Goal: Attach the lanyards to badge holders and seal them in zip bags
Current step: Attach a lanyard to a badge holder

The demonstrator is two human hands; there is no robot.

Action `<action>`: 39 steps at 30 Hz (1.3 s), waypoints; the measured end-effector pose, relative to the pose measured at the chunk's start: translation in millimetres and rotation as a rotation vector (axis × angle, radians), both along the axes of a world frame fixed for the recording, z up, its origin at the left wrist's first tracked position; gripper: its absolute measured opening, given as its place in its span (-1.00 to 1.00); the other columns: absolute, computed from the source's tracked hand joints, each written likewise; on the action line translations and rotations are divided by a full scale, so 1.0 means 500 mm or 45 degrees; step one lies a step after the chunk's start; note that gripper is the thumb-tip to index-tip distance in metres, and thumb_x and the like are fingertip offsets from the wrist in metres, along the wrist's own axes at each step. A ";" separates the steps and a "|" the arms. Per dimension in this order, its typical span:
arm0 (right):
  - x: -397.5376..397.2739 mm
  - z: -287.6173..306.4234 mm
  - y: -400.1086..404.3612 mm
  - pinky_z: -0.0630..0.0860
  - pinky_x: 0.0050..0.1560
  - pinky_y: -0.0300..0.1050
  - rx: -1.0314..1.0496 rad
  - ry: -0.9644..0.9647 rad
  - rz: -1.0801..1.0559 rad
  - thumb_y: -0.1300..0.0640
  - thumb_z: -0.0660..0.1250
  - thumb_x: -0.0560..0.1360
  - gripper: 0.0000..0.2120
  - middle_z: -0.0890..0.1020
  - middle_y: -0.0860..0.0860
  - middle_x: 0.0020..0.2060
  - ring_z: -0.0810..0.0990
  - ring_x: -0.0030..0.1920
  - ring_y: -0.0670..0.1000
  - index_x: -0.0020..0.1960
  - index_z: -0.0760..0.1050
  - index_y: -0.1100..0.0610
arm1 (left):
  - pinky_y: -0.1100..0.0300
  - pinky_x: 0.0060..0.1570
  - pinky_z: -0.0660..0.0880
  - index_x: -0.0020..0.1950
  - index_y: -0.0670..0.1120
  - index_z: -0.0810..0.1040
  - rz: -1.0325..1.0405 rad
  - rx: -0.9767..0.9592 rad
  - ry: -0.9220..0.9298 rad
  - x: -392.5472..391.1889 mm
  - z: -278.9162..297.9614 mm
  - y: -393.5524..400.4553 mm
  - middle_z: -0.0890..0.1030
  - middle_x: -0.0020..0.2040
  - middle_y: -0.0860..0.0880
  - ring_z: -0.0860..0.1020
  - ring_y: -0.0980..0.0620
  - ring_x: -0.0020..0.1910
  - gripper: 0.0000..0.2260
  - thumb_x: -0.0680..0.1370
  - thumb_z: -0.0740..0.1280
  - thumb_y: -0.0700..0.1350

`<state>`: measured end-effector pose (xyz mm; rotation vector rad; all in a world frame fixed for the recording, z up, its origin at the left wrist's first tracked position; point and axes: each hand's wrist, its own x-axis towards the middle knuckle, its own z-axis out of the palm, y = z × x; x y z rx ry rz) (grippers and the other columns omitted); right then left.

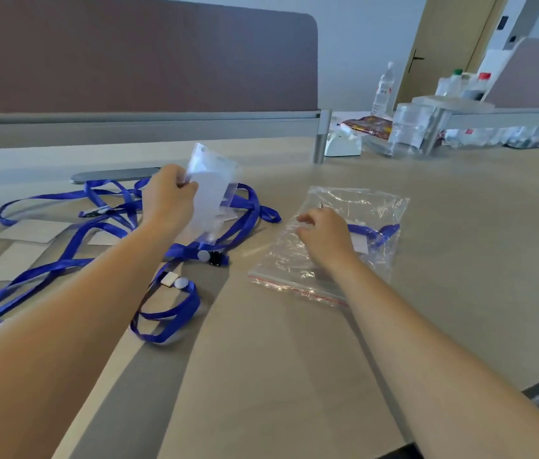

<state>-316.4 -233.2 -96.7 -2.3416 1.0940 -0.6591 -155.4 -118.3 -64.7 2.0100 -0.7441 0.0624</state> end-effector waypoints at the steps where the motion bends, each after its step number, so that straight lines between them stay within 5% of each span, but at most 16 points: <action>1: 0.019 0.003 0.014 0.35 0.05 -0.23 0.014 -0.009 0.077 0.24 0.22 0.50 -0.72 0.57 0.14 0.17 0.50 0.17 0.10 0.19 0.51 0.23 | 0.17 -0.19 0.29 -0.08 -0.20 0.46 0.037 -0.022 0.049 0.014 0.003 0.009 0.42 -0.24 -0.07 0.37 -0.10 -0.12 -0.90 0.57 0.17 -0.22; 6: 0.111 -0.012 0.079 0.46 -0.02 -0.14 0.219 0.123 0.421 0.09 0.32 0.47 -0.74 0.61 0.09 0.03 0.54 0.00 0.02 0.10 0.53 0.19 | 0.14 0.07 0.40 0.27 -0.22 0.44 0.097 -0.075 0.236 0.069 -0.008 0.039 0.53 0.17 -0.17 0.48 -0.11 0.17 -0.71 0.56 0.15 -0.31; 11: 0.154 -0.038 0.113 0.50 -0.01 -0.12 0.207 0.338 0.451 0.12 0.35 0.45 -0.85 0.58 0.08 -0.09 0.54 -0.06 0.02 -0.04 0.51 0.17 | 0.04 0.13 0.48 0.26 -0.21 0.46 0.079 -0.128 0.326 0.092 -0.017 0.068 0.54 0.21 -0.17 0.52 -0.10 0.11 -0.72 0.56 0.18 -0.27; 13: 0.154 -0.039 0.120 0.53 -0.03 -0.12 0.312 0.164 0.406 0.18 0.34 0.45 -0.95 0.55 0.05 -0.17 0.53 -0.11 0.01 -0.14 0.46 0.12 | 0.08 0.12 0.48 0.25 -0.21 0.48 0.091 -0.142 0.328 0.090 -0.017 0.082 0.55 0.17 -0.16 0.51 -0.06 0.03 -0.73 0.56 0.20 -0.24; 17: 0.149 0.004 0.131 0.35 -0.31 -0.29 0.475 -0.320 0.327 0.18 0.34 0.45 -0.83 0.44 -0.07 -0.33 0.41 -0.31 -0.13 -0.25 0.37 0.09 | -0.03 0.17 0.46 0.25 -0.19 0.48 0.094 -0.229 0.372 0.087 0.007 0.109 0.54 0.20 -0.21 0.51 -0.19 0.19 -0.73 0.57 0.20 -0.21; 22: 0.148 0.095 0.156 0.46 -0.15 -0.22 0.537 -0.770 0.311 0.20 0.26 0.51 -0.90 0.54 -0.01 -0.25 0.54 -0.25 -0.09 -0.16 0.36 0.10 | 0.06 -0.14 0.49 0.28 -0.12 0.36 0.028 -0.162 0.200 0.070 0.068 0.140 0.45 -0.01 -0.09 0.45 -0.02 -0.12 -0.74 0.61 0.06 -0.16; 25: 0.145 0.148 0.171 0.47 -0.14 -0.26 0.536 -0.922 0.342 0.22 0.18 0.55 -0.90 0.54 -0.02 -0.21 0.57 -0.20 -0.06 -0.11 0.31 0.07 | 0.03 -0.01 0.50 0.33 -0.15 0.28 -0.004 -0.155 0.281 0.061 0.114 0.151 0.44 0.11 -0.15 0.43 -0.06 0.02 -0.70 0.60 0.03 -0.25; 29: 0.145 0.202 0.184 0.43 -0.14 -0.26 0.450 -0.955 0.332 0.19 0.17 0.55 -0.94 0.50 0.00 -0.14 0.52 -0.06 0.01 -0.09 0.31 0.08 | 0.24 -0.24 0.48 0.37 -0.17 0.29 -0.142 -0.071 0.183 0.053 0.161 0.171 0.43 0.26 -0.16 0.45 -0.06 0.09 -0.59 0.53 0.11 -0.39; 34: 0.145 0.251 0.202 0.53 -0.02 -0.14 0.472 -0.983 0.299 0.22 0.16 0.54 -0.95 0.47 0.00 -0.17 0.49 -0.09 0.01 -0.01 0.30 0.12 | 0.07 0.05 0.51 0.29 -0.21 0.41 -0.072 -0.124 0.145 0.046 0.206 0.201 0.53 0.19 -0.17 0.51 -0.10 0.10 -0.64 0.50 0.24 -0.37; 39: 0.141 0.265 0.232 0.51 -0.45 -0.32 0.495 -0.959 0.440 0.23 0.13 0.57 -0.89 0.49 -0.01 -0.30 0.50 -0.50 -0.13 0.07 0.37 0.13 | 0.11 -0.09 0.45 -0.04 -0.17 0.56 0.023 -0.370 0.168 0.044 0.228 0.225 0.53 -0.08 -0.09 0.47 -0.03 -0.07 -0.88 0.47 0.32 -0.32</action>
